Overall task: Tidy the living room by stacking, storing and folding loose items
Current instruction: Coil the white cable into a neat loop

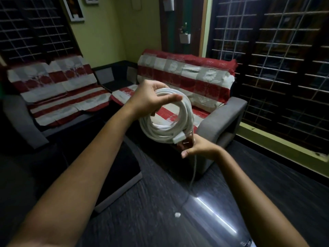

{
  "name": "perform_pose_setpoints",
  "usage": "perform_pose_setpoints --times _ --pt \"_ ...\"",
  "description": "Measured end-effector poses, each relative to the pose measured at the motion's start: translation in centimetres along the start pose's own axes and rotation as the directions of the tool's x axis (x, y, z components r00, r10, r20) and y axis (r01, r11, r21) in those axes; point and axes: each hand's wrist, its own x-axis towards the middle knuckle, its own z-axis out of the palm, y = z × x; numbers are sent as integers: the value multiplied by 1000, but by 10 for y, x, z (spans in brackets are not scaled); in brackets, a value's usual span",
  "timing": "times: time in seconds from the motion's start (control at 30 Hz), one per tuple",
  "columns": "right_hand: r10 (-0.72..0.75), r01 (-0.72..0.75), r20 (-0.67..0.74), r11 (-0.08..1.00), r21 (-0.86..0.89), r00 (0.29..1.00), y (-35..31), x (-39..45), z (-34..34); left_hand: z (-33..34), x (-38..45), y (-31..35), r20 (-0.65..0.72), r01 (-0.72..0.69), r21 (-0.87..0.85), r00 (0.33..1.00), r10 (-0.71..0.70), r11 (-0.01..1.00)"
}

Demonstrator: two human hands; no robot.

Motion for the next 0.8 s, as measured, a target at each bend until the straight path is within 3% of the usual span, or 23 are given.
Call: perform_pose_setpoints --times 0.07,0.17,0.23,0.3,0.4,0.53,0.6,0.67,0.73,0.8 --pt "-110 132 -94 953 274 989 4 5 17 6 2 -6 -188 -39 -153 982 10 987" --pt "-248 325 -211 751 575 945 -13 17 42 28 1 -15 -457 -95 -255 889 -33 962" --pt "-274 419 -317 617 666 908 -34 20 47 46 -4 -22 -587 -77 -296 801 -118 952" --pt "-222 481 -438 563 672 871 -48 22 47 62 -11 -29 -651 -38 -406 713 -260 913" --pt "-84 459 -547 657 599 833 -53 23 47 78 -22 -34 -676 -41 -478 654 -338 877" --pt "-63 380 -616 834 399 785 -49 22 35 81 -42 -51 -572 10 -535 732 -371 845" --pt "-124 325 -565 906 271 816 -53 19 24 77 -53 -66 -574 102 -359 760 -306 928" --pt "-123 220 -473 963 156 873 -63 21 13 63 -58 -68 -603 151 46 793 -93 988" --pt "-74 94 -428 995 27 901 -76 25 3 46 -57 -57 -481 111 477 864 153 872" --pt "-47 0 -437 994 -106 898 -91 32 -7 30 -52 -39 -386 72 622 894 226 780"
